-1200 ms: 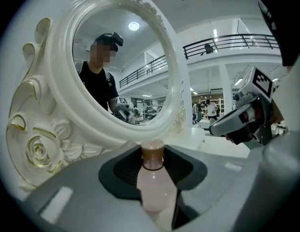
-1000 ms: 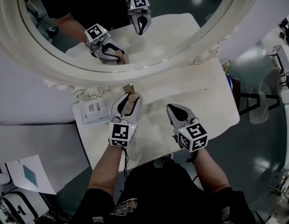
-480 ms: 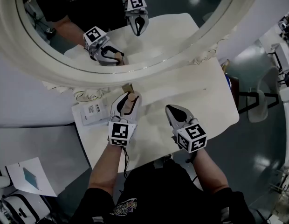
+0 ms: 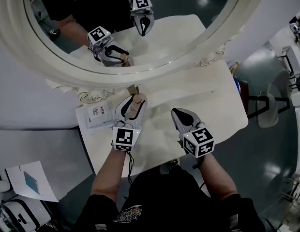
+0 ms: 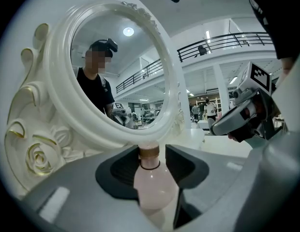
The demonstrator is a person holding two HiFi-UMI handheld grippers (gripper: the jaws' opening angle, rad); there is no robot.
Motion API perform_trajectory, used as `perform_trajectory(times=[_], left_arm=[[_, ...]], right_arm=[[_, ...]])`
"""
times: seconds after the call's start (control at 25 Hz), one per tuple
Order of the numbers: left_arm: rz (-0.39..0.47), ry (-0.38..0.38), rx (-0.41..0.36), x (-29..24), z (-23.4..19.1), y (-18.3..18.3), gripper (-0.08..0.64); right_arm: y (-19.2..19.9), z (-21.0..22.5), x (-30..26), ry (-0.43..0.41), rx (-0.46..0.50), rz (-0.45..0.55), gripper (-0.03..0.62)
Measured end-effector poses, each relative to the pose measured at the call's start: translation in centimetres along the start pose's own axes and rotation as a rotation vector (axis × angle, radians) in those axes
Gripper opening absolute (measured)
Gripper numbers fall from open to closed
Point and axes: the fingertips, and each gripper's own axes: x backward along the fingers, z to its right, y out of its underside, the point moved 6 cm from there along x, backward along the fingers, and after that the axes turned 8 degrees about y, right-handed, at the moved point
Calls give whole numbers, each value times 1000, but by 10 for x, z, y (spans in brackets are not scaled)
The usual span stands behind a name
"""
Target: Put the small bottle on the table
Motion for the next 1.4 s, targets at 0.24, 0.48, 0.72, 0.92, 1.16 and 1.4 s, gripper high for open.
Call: perform_trajectory(times=[0.24, 0.48, 0.72, 0.92, 1.16, 1.4], left_arm=[[14, -60, 18, 19, 10, -6, 170], [-9, -108, 49, 43, 30, -4, 170], [-13, -141, 69, 67, 61, -12, 91], [8, -165, 153, 85, 92, -23, 0], [-22, -192, 203, 103, 143, -32, 0], [-36, -180, 221, 120, 200, -36, 0]], right_arm=[[0, 0, 12, -22, 6, 7, 28], [2, -1, 27, -63, 23, 23, 28], [3, -5, 48, -106, 42, 50, 28], [6, -1, 71, -132, 57, 65, 28], [15, 4, 103, -169, 73, 81, 28], [31, 5, 134, -221, 79, 82, 28]])
